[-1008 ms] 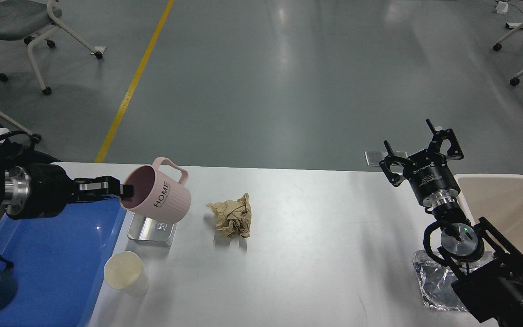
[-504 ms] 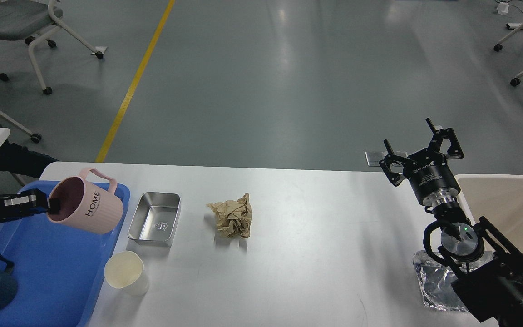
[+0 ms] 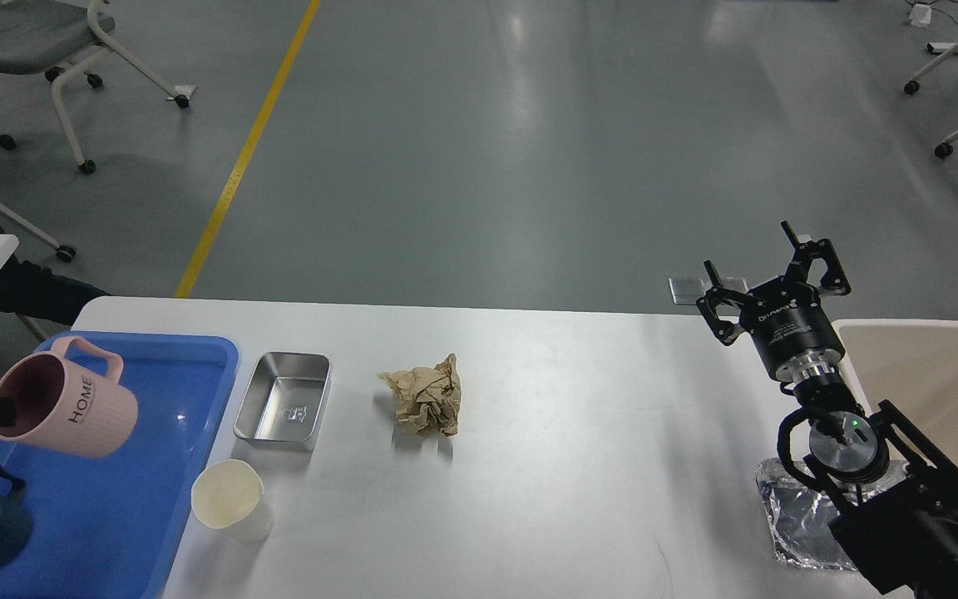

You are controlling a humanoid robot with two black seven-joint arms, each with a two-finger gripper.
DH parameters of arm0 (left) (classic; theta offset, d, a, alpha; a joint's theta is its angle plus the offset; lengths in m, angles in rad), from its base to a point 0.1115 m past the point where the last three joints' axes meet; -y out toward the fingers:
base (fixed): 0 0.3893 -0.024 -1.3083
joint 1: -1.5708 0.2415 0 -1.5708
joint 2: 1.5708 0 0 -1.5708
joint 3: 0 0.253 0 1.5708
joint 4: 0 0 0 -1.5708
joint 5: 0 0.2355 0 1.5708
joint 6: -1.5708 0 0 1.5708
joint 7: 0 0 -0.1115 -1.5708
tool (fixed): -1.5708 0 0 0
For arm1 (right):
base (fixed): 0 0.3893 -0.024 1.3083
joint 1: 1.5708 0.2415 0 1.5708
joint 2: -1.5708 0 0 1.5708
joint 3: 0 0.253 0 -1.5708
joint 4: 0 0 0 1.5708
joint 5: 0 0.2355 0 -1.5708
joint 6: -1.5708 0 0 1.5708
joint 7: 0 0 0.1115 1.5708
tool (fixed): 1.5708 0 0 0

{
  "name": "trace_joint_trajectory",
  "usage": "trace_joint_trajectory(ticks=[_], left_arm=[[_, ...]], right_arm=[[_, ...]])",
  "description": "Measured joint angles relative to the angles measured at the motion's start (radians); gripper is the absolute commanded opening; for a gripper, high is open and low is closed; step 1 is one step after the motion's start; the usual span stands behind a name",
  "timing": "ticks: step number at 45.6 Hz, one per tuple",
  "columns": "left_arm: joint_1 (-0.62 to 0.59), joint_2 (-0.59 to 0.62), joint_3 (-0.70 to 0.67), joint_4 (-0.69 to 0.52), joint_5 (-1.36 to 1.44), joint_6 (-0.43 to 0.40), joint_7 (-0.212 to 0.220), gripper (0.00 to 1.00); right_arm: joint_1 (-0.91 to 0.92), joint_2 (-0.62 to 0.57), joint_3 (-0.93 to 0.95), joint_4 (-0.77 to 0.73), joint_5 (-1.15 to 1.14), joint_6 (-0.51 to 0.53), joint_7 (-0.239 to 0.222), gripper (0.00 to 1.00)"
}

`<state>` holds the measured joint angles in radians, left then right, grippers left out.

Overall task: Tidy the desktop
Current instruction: 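Lift the pink mug and carry it into the blue tray, then lower the pink mug into the tray and release it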

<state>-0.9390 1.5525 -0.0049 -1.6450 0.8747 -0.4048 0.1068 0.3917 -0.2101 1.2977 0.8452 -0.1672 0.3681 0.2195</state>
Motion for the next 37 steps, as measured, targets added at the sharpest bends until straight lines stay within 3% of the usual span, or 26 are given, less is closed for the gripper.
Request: trace_joint_trajectory(ticks=[11, 23, 37], left_arm=[[0.007, -0.056, 0.093, 0.055, 0.018, 0.057, -0.05, 0.02], [0.024, -0.152, 0.223, 0.109, 0.018, 0.153, -0.055, 0.04], [0.147, -0.224, 0.235, 0.155, 0.033, 0.252, -0.053, 0.07]], right_arm=[[0.004, 0.001, 0.0, -0.001, 0.0, 0.0, 0.0, 1.0], [0.006, 0.0, 0.0, -0.001, 0.0, 0.0, 0.0, 1.0], [0.003, -0.002, 0.0, 0.0, 0.0, 0.0, 0.0, 1.0]])
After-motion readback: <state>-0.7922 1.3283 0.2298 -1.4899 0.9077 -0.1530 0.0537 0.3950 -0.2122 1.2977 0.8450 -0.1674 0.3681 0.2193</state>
